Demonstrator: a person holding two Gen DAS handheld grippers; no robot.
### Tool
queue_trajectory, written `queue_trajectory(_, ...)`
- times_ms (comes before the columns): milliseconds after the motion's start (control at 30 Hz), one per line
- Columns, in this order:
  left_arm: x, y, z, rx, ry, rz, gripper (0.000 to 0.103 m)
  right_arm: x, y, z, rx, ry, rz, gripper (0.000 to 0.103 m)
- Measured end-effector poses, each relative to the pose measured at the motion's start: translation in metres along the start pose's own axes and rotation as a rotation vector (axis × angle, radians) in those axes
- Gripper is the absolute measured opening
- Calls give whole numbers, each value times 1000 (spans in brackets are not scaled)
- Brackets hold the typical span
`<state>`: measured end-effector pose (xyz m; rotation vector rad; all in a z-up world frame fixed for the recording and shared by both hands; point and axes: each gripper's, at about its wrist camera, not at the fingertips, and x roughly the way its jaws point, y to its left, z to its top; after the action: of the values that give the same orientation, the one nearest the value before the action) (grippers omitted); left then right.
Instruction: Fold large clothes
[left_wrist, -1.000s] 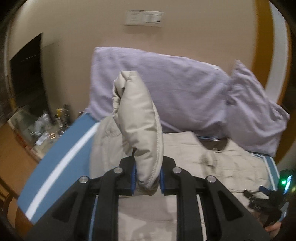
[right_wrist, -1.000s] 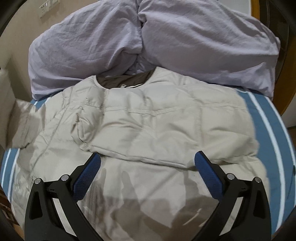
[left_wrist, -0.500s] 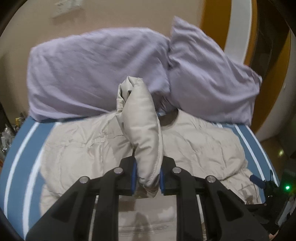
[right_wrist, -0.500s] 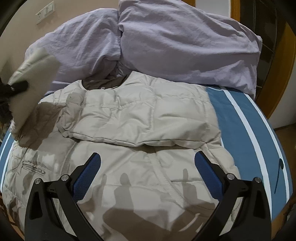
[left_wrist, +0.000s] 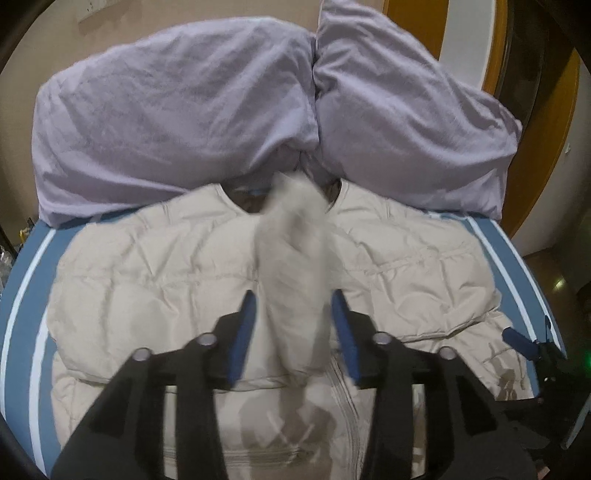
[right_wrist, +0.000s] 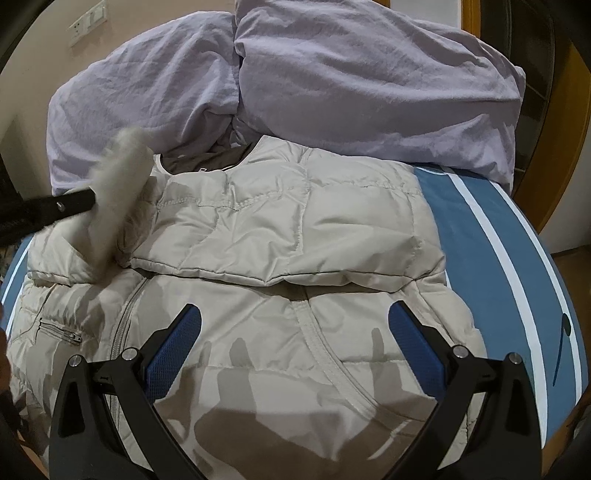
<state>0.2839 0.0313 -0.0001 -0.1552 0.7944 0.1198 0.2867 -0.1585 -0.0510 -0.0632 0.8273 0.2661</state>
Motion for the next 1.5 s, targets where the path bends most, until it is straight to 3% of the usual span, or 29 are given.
queue_trajectory(200, -1, 10, 11, 9, -37, 91, 56, 4, 3, -3, -16, -6, -4, 102)
queue_trajectory(600, 67, 9, -1, 12, 65, 156, 59, 6, 7, -9, -53, -49, 25, 102)
queue_trajectory(900, 95, 3, -4, 57, 134, 220, 60, 22, 4, -16, -28, -8, 36, 102)
queue_trajectory(1233, 96, 3, -4, 55, 135, 214, 60, 24, 5, -15, -29, 9, 40, 102)
queue_trajectory(1367, 73, 12, -9, 41, 104, 181, 62, 7, -6, -14, -8, -15, 47, 102)
queue_trajectory(1500, 30, 32, -25, 66, 50, 205, 70, -12, -22, -17, -17, -41, 42, 102)
